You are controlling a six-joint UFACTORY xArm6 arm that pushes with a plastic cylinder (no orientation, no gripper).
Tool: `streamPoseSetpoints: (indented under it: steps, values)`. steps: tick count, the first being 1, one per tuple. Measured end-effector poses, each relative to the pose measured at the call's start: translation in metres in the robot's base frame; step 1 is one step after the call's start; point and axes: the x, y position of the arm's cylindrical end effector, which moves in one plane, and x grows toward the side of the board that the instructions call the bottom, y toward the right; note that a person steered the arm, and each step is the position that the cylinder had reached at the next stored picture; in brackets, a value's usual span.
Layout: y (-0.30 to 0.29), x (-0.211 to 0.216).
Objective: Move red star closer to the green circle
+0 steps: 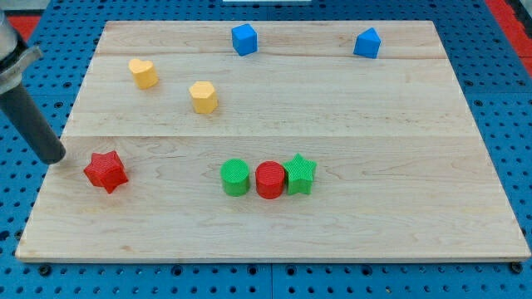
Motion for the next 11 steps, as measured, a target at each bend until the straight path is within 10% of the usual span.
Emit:
streamPoseSetpoints:
  steps: [1,3,5,11]
  values:
    - [0.075,-0.006]
    - [0.009,-0.001]
    - [0.121,0.011]
    - [0.109,0.043]
